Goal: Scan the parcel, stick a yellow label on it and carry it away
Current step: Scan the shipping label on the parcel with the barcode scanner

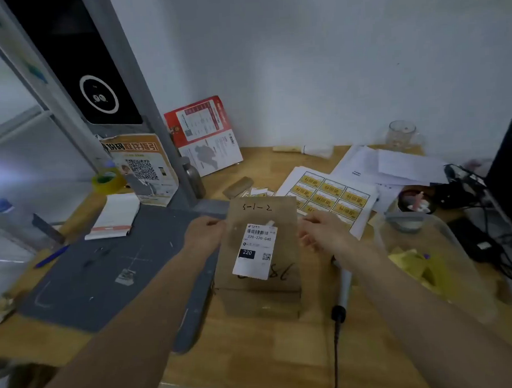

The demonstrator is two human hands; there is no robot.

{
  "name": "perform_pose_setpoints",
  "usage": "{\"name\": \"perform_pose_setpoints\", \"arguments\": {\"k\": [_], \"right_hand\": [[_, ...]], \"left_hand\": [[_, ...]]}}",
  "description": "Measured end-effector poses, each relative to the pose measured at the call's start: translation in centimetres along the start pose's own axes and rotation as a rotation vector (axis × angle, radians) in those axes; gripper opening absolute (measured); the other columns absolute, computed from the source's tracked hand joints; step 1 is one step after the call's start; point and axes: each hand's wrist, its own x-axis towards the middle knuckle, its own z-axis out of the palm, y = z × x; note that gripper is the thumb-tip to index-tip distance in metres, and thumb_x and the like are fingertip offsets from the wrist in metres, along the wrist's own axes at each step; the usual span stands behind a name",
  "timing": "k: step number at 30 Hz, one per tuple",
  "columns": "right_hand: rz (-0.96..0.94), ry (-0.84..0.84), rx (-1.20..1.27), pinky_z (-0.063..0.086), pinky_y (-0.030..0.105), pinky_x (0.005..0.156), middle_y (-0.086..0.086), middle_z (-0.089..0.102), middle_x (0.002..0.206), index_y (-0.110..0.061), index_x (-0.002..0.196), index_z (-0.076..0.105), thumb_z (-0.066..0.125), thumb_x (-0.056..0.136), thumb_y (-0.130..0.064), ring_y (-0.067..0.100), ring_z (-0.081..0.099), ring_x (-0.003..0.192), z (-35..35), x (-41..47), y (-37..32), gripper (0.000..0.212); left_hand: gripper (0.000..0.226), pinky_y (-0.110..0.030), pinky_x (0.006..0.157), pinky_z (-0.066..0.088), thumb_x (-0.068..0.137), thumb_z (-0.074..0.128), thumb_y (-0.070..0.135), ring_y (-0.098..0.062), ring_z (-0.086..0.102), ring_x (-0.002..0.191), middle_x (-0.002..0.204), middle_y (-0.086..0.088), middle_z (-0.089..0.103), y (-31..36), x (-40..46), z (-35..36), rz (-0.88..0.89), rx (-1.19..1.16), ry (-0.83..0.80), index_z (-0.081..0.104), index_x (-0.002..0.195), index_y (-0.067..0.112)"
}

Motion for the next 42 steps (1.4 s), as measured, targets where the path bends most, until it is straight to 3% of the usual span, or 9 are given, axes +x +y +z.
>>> {"name": "perform_pose_setpoints", "arguments": {"k": [3, 7, 13, 16, 23, 26, 33, 37, 42], "right_hand": [[0.055, 0.028, -0.041, 0.05, 0.026, 0.062, 0.006, 0.062, 0.1, -0.009, 0.11, 0.057, 0.054, 0.094, -0.021, 0.016, 0.06, 0.078, 0.3, 1.4, 1.1, 0.021], [0.206, -0.019, -0.035, 0.047, 0.035, 0.092, 0.005, 0.053, 0.129, -0.01, 0.132, 0.046, 0.058, 0.09, -0.031, 0.021, 0.053, 0.112, 1.3, 2.6, 2.9, 0.048], [0.324, 0.286, -0.211, 0.043, 0.036, 0.096, 0.005, 0.054, 0.119, -0.01, 0.136, 0.042, 0.052, 0.09, -0.031, 0.02, 0.054, 0.104, 2.2, 4.4, 6.6, 0.051], [0.448, 0.508, -0.427, 0.033, 0.047, 0.105, 0.017, 0.037, 0.14, -0.004, 0.134, 0.037, 0.057, 0.086, -0.035, 0.035, 0.032, 0.131, 2.6, 4.2, 8.6, 0.061], [0.455, 0.878, -0.339, 0.032, 0.042, 0.099, 0.024, 0.036, 0.135, 0.003, 0.128, 0.032, 0.068, 0.078, -0.016, 0.037, 0.033, 0.124, 4.3, 3.7, 9.9, 0.064], [0.639, 0.817, -0.218, 0.04, 0.047, 0.101, 0.022, 0.041, 0.133, 0.002, 0.132, 0.03, 0.07, 0.075, -0.017, 0.038, 0.041, 0.122, 4.1, 3.7, 11.8, 0.073], [0.785, 0.512, -0.009, 0.049, 0.041, 0.084, 0.022, 0.051, 0.115, 0.003, 0.128, 0.04, 0.054, 0.087, -0.002, 0.038, 0.056, 0.108, 3.5, 3.9, 14.7, 0.043], [0.595, 0.47, 0.243, 0.044, 0.033, 0.052, 0.016, 0.049, 0.084, -0.005, 0.115, 0.045, 0.052, 0.084, 0.002, 0.026, 0.051, 0.065, 3.4, 3.1, 12.0, 0.032], [0.259, 0.47, 0.369, 0.043, 0.031, 0.055, 0.01, 0.05, 0.072, -0.007, 0.098, 0.052, 0.055, 0.085, -0.005, 0.02, 0.048, 0.061, 3.3, 1.2, 4.3, 0.013]], "left_hand": [[0.025, -0.037, 0.079, 0.044, 0.088, 0.061, 0.032, -0.026, 0.053, 0.081, 0.085, -0.008, 0.058, -0.4, 1.5, 0.3, -0.08, 0.145, 0.013, 0.058, 0.08, 0.009], [0.079, -0.046, 0.104, 0.042, 0.081, 0.067, 0.047, -0.034, 0.046, 0.129, 0.144, -0.015, 0.046, -1.5, 2.6, 2.0, -0.296, 0.076, -0.149, 0.04, 0.14, 0.002], [0.045, -0.04, 0.092, 0.05, 0.073, 0.08, 0.028, -0.029, 0.063, 0.101, 0.117, -0.012, 0.069, -3.5, 3.8, 3.7, -0.328, -0.09, -0.287, 0.066, 0.112, 0.01], [0.057, -0.039, 0.085, 0.049, 0.071, 0.081, 0.029, -0.029, 0.063, 0.101, 0.118, -0.012, 0.068, -4.3, 4.2, 3.8, -0.323, -0.152, -0.289, 0.061, 0.121, 0.01], [0.075, -0.043, 0.09, 0.05, 0.07, 0.081, 0.035, -0.027, 0.06, 0.104, 0.122, -0.007, 0.061, -5.4, 4.6, 3.9, -0.317, -0.229, -0.179, 0.044, 0.131, 0.01], [0.068, -0.04, 0.083, 0.05, 0.072, 0.08, 0.033, -0.026, 0.059, 0.098, 0.113, -0.008, 0.058, -5.4, 4.5, 3.8, -0.295, -0.231, -0.142, 0.044, 0.126, 0.013], [0.036, -0.039, 0.078, 0.053, 0.079, 0.075, 0.027, -0.026, 0.062, 0.09, 0.113, -0.012, 0.065, -5.7, 5.5, 3.0, -0.342, -0.316, -0.163, 0.06, 0.108, 0.012], [0.024, -0.04, 0.079, 0.054, 0.08, 0.074, 0.022, -0.027, 0.063, 0.09, 0.112, -0.013, 0.067, -5.8, 6.1, 2.5, -0.348, -0.405, -0.149, 0.063, 0.1, 0.012], [0.01, -0.04, 0.08, 0.056, 0.083, 0.071, 0.019, -0.025, 0.065, 0.087, 0.102, -0.011, 0.07, -3.9, 6.8, 1.7, -0.185, -0.481, -0.047, 0.062, 0.083, 0.015]]}}
